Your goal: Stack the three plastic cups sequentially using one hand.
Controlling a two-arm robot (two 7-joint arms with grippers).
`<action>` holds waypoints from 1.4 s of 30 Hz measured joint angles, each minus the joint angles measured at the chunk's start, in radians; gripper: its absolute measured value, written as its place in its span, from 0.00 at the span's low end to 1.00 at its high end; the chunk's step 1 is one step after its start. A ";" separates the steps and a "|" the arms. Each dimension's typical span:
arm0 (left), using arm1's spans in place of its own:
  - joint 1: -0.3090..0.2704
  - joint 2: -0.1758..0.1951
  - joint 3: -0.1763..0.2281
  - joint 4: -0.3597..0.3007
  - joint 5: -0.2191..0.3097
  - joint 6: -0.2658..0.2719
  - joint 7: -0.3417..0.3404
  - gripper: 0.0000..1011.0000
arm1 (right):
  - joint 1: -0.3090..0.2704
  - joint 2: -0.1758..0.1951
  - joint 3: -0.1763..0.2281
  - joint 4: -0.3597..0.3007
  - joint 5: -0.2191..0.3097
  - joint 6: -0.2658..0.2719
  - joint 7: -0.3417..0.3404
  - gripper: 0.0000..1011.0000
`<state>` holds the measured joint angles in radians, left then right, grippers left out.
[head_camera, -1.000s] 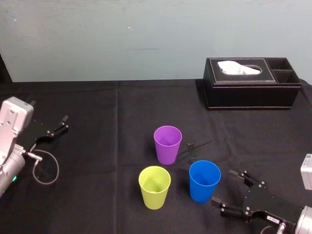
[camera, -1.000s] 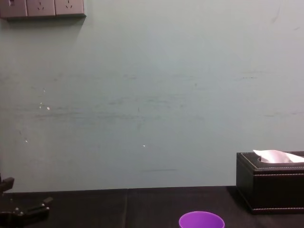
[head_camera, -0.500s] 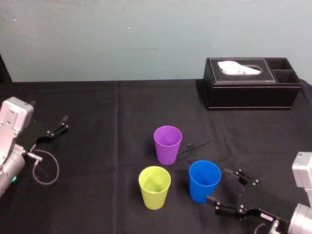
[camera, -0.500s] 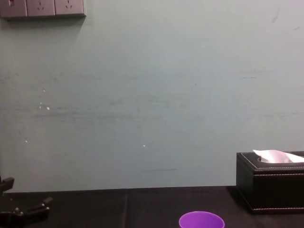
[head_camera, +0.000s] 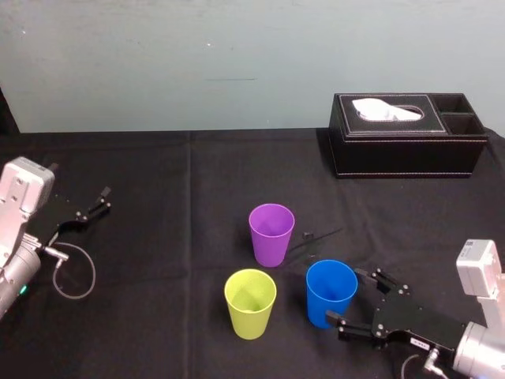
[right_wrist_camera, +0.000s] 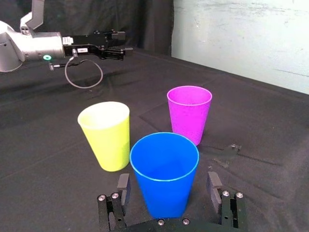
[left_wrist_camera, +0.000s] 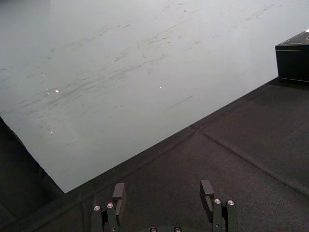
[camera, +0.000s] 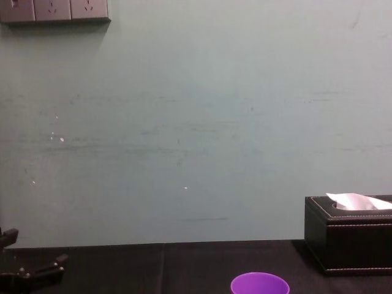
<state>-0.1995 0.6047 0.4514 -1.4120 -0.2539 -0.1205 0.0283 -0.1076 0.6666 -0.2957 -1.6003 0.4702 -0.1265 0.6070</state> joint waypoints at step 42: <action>0.000 0.000 0.000 0.000 0.000 0.000 0.000 1.00 | 0.067 -0.036 -0.045 0.037 -0.028 0.027 -0.008 0.72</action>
<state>-0.1995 0.6047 0.4514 -1.4120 -0.2539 -0.1205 0.0283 -0.0404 0.6303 -0.3405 -1.5632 0.4427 -0.0995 0.5990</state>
